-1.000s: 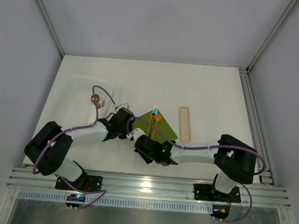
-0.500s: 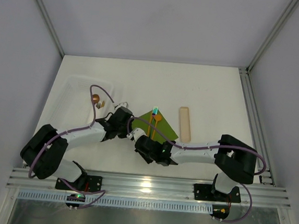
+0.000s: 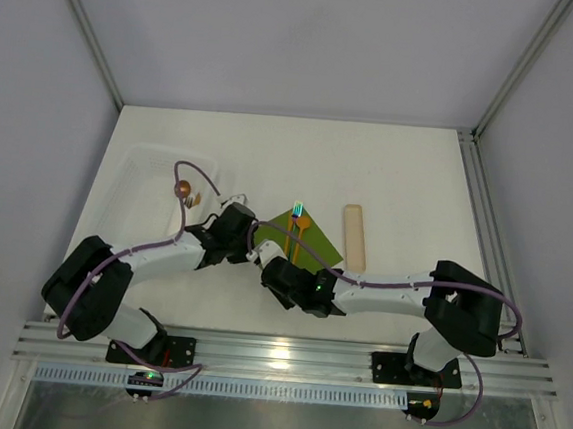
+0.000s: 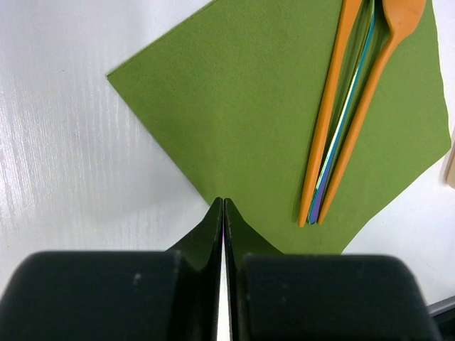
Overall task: Place the utensils on the paper napkin and roll it up
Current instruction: Roll the napkin at the center of the board.
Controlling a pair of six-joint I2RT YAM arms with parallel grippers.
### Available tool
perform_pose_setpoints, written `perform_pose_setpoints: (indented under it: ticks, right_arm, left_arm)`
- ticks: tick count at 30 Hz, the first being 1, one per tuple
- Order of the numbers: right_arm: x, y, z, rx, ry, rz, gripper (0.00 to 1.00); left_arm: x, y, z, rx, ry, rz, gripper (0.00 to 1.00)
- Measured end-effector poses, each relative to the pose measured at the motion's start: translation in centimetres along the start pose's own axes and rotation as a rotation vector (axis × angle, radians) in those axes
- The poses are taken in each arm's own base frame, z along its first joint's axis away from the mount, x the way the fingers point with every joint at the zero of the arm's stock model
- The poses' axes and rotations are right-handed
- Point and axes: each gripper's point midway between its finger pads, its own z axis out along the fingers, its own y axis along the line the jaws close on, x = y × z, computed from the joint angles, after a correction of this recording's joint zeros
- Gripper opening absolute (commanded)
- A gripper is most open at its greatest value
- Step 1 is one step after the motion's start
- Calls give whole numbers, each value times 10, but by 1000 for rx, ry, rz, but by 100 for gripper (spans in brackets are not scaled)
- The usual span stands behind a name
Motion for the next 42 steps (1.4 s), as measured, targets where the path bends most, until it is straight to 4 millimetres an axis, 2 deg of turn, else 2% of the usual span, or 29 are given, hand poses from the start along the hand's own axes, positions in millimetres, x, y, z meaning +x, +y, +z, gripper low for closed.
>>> perform_pose_setpoints:
  ticks: [9, 16, 25, 33, 42]
  right_arm:
    - [-6, -2, -3, 8, -14, 8, 4]
    - [-24, -10, -4, 31, -48, 36, 3]
    - [-27, -29, 1, 70, -45, 73, 4]
    - [-26, -34, 6, 70, -36, 70, 4]
    - [-47, -35, 8, 50, -61, 50, 4]
  left_arm:
    - [2, 1, 3, -6, 9, 1, 0]
    - [-3, -4, 3, 2, 1, 0, 0]
    - [-2, -4, 6, -5, 8, 1, 0]
    - [-1, -3, 7, -9, 12, 2, 0]
    - [-1, -3, 8, -9, 12, 1, 0]
